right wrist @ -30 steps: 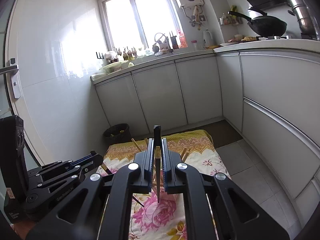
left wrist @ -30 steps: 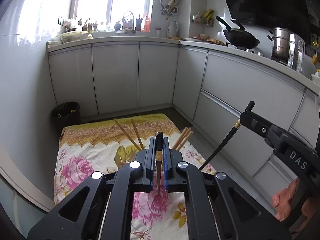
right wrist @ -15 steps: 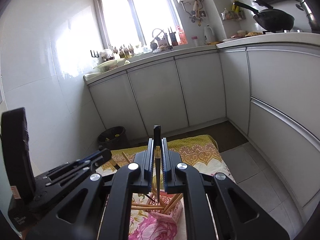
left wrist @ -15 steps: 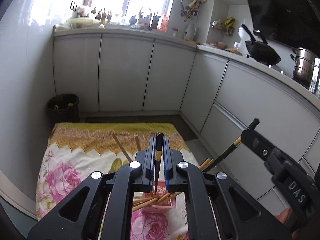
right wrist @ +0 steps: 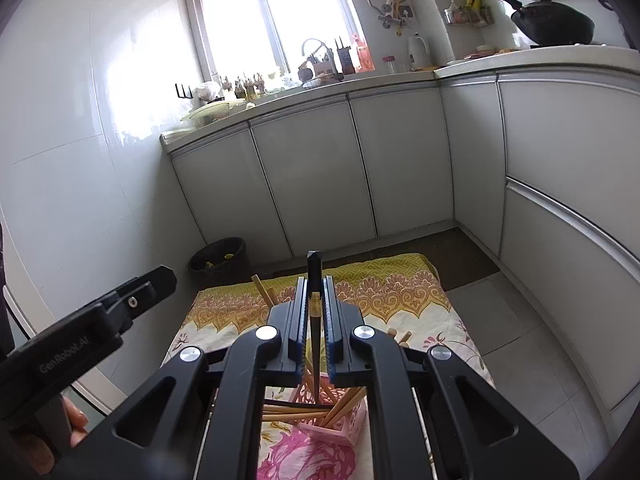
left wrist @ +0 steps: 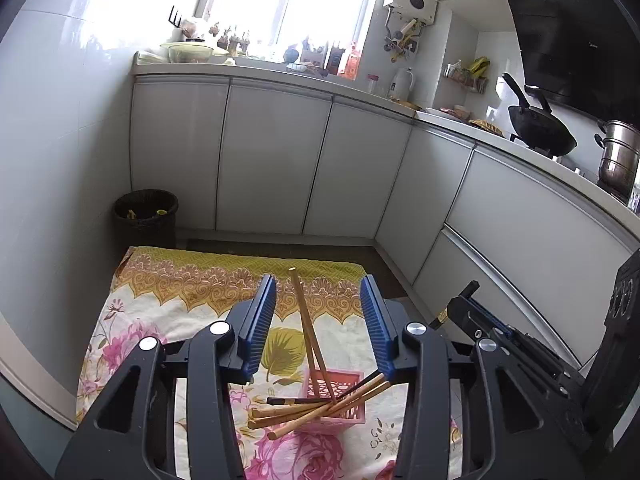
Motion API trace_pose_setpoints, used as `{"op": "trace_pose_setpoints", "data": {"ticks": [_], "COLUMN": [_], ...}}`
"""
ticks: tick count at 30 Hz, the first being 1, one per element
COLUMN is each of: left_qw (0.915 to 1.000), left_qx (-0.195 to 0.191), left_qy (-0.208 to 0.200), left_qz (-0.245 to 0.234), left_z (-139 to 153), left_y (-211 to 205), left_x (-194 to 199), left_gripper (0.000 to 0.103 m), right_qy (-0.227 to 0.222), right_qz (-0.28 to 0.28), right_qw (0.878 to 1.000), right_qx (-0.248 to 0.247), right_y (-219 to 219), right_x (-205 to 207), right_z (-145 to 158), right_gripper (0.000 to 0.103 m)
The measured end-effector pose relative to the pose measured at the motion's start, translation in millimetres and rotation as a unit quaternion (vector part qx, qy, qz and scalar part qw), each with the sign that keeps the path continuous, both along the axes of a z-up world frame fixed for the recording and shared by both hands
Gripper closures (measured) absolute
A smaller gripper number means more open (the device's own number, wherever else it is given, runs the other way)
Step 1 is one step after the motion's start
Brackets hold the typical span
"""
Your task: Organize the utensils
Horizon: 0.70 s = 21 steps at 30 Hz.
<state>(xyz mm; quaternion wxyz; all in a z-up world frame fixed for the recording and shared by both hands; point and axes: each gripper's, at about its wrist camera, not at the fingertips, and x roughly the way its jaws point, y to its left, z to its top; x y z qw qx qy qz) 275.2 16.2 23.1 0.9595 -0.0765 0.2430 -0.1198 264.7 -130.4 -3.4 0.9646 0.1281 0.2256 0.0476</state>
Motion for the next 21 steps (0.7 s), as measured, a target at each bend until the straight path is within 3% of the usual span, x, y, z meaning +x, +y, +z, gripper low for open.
{"op": "trace_pose_setpoints", "data": {"ticks": [3,4,5,8,21], "left_qw": [0.9998,0.9996,0.9994,0.9989,0.9987], "left_qx": [0.009,0.01,0.011,0.009,0.03], "left_qy": [-0.002,-0.003,-0.004,-0.009,-0.008], "left_qz": [0.018,0.026,0.034,0.046,0.041], "left_z": [0.6,0.9,1.7,4.9,4.8], "left_y": [5.6,8.6,11.7,20.7,24.8], "left_x": [-2.2,-3.4,-4.9,-8.5,-45.1], "left_gripper": [0.059,0.057,0.056,0.048,0.038], "right_qy": [0.006,0.005,0.006,0.001,-0.017], "right_qz": [-0.005,-0.008,-0.012,-0.018,-0.038], "right_qw": [1.0,1.0,1.0,1.0,0.999], "right_qx": [0.002,0.001,0.0,0.01,0.003], "right_y": [1.7,1.7,1.5,-1.0,-1.7], "right_x": [3.5,3.1,3.0,0.0,-43.8], "right_z": [-5.0,-5.8,-6.0,-3.0,17.4], "right_gripper": [0.095,0.089,0.074,0.048,0.028]}}
